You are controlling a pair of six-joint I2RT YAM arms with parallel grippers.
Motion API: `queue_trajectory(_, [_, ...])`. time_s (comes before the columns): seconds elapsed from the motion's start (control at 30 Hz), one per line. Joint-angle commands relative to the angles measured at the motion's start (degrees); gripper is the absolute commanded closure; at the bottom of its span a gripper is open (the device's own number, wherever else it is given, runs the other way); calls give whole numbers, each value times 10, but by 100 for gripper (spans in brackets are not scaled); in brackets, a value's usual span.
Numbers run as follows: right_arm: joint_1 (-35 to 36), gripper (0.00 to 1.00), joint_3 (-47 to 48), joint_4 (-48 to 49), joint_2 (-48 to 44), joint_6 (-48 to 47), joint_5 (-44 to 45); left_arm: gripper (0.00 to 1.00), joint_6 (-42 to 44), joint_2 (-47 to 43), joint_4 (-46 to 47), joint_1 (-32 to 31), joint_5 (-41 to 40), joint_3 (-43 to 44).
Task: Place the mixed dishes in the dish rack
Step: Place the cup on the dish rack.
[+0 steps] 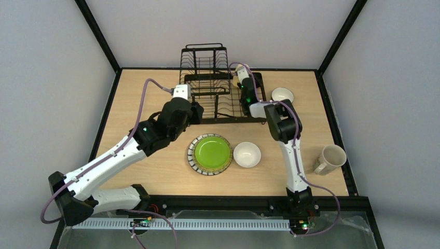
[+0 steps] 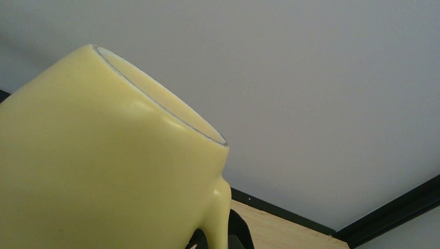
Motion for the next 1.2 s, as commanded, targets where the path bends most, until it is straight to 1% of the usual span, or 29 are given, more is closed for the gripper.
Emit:
queue_trajectory(0.0, [4, 100, 17, 87, 7, -1, 24, 4, 1, -23, 18, 3, 1, -20])
queue_trajectory(0.17, [3, 99, 18, 86, 16, -11, 38, 4, -3, -33, 23, 3, 1, -35])
queue_trajectory(0.27, [4, 93, 16, 82, 18, -10, 42, 4, -3, -35, 26, 3, 2, -38])
queue_trajectory(0.33, [3, 85, 13, 74, 16, -3, 45, 4, -3, -36, 29, 3, 3, -42])
queue_trajectory(0.4, [3, 68, 9, 67, 14, 4, 45, 4, -3, -37, 30, 2, 4, -44])
queue_trajectory(0.43, [4, 62, 6, 65, 12, 7, 45, 4, -3, -37, 30, 2, 5, -45])
queue_trajectory(0.47, [3, 60, 3, 64, 11, 9, 45, 4, -2, -39, 31, 2, 5, -46])
queue_trajectory(0.7, [4, 57, -11, 51, 0, 26, 48, 4, -3, -43, 33, 2, 6, -49])
queue_trajectory(0.73, [3, 55, -14, 48, -2, 29, 48, 4, -4, -43, 33, 2, 8, -50])
queue_trajectory(0.8, [4, 45, -22, 45, -9, 36, 49, 4, -5, -45, 31, 2, 8, -49])
queue_trajectory(0.9, [4, 43, -30, 33, -20, 48, 50, 4, -7, -45, 27, 2, 9, -43])
queue_trajectory(1.03, [5, 36, -48, 29, -41, 56, 47, 4, -12, -43, 16, 2, 13, -31])
queue_trajectory(1.17, [6, 34, -49, 10, -55, 66, 50, 4, -15, -42, 6, 2, 17, -20])
